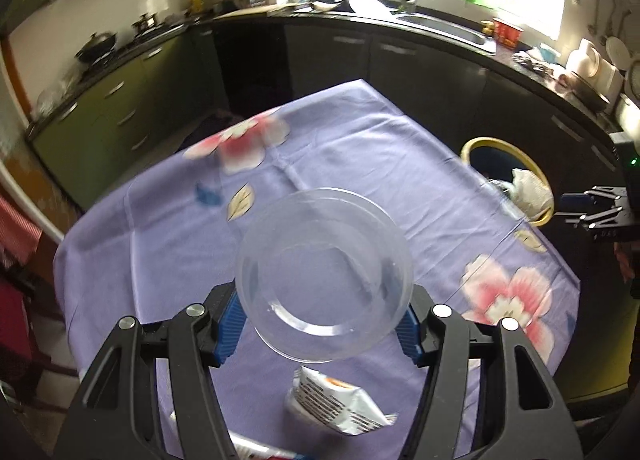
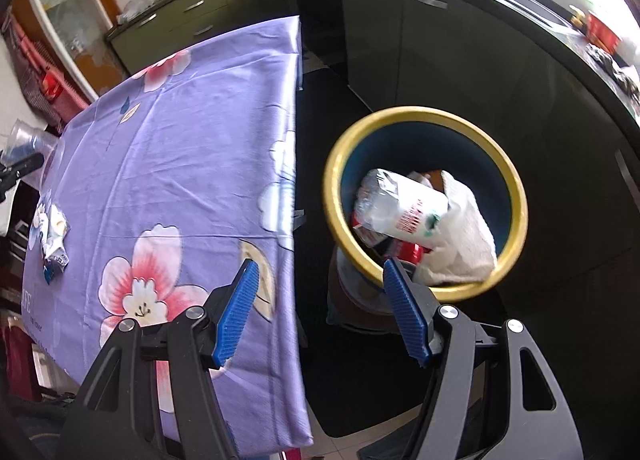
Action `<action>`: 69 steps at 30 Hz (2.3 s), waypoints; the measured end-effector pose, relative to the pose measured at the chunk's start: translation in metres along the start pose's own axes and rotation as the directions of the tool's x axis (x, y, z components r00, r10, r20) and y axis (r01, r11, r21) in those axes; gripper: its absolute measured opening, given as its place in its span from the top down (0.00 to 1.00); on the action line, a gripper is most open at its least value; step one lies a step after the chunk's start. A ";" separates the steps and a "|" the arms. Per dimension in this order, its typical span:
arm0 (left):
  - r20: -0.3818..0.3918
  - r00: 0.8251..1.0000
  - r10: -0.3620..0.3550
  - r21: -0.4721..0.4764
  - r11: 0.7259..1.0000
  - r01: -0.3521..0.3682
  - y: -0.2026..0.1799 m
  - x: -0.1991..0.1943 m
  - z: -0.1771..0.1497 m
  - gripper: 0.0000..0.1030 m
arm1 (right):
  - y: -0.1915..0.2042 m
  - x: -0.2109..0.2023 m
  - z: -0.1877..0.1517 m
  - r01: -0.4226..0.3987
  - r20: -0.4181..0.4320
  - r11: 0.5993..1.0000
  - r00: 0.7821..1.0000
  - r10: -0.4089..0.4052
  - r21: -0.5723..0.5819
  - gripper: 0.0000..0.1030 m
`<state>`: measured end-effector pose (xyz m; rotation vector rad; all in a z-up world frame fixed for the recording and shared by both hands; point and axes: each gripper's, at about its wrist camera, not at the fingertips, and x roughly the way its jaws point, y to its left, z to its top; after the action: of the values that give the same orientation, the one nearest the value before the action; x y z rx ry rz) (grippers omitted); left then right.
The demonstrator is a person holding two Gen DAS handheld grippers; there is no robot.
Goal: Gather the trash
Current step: 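Grasp the clear plastic cup by its rim with the left gripper, then carry the clear cup over the bin and open the left gripper, then move the right gripper down to the crumpled white wrapper packet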
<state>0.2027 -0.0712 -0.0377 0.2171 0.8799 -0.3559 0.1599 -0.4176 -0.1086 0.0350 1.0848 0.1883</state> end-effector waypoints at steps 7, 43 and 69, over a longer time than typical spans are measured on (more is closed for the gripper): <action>0.030 0.996 -0.087 0.059 0.995 0.085 -0.042 0.007 0.045 0.42 | -0.026 -0.008 -0.012 0.004 0.011 0.999 1.000 -0.004 0.038 0.38; -0.229 0.909 -0.347 0.205 0.896 0.394 -0.272 0.165 0.146 0.33 | -0.123 -0.022 -0.071 0.021 -0.002 0.978 1.000 -0.021 0.205 0.36; 0.107 0.994 0.014 -0.318 0.948 0.021 0.039 -0.084 -0.087 0.18 | 0.211 0.027 -0.005 -0.320 -0.153 0.874 0.947 0.283 -0.366 0.34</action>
<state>0.1064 0.0115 -0.0244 -0.1031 0.8177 -0.2213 0.1390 -0.2062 -0.1098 -0.1632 1.1164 0.6925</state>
